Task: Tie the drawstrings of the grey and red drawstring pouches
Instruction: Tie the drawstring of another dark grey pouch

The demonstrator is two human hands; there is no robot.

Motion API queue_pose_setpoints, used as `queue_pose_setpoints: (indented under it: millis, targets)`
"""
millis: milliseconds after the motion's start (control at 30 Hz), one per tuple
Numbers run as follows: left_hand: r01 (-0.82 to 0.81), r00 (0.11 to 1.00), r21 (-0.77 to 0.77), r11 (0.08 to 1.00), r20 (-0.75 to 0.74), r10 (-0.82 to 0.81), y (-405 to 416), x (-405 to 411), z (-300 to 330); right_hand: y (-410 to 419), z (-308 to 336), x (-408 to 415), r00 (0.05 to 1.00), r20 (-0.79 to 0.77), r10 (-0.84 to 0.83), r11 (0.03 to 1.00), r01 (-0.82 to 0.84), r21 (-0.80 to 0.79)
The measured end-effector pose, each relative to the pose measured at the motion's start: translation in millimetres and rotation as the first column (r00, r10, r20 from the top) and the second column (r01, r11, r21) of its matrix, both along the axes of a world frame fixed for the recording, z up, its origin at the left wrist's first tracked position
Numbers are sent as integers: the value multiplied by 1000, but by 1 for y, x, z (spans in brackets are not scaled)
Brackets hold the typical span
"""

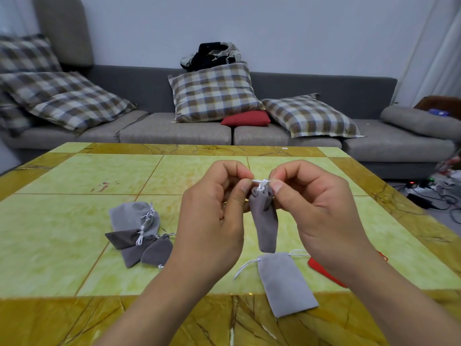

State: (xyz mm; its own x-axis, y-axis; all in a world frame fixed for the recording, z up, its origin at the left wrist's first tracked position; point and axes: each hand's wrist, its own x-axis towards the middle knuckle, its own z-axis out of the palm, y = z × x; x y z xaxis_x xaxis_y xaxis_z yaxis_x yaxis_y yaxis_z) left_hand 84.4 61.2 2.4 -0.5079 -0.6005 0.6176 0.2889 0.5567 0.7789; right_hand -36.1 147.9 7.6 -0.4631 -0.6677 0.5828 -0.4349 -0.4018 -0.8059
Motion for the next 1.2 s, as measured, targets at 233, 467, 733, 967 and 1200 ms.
queue_pose_setpoints:
  millis: [233,467,733,967,1200]
  targets:
    - [-24,1000,-47,999,-1,24,1,-1,2,-1,-2,5,996,84,28,999,-26,-29]
    - [-88,996,-71,994,21,90,-2,-1,2,-3,-5,8,991,137,6,999,0,-40]
    - [-67,997,23,998,40,66,-6,-2,0,-3,-1,8,996,49,-79,997,79,-3]
    - [267,962,598,756,-114,-249,11,-13,-8,-5,-6,12,997,75,-32,999,34,-17]
    - [116,990,498,859,-129,-59,3,-10,-7,-8,-8,4,997,-64,-32,995,38,91]
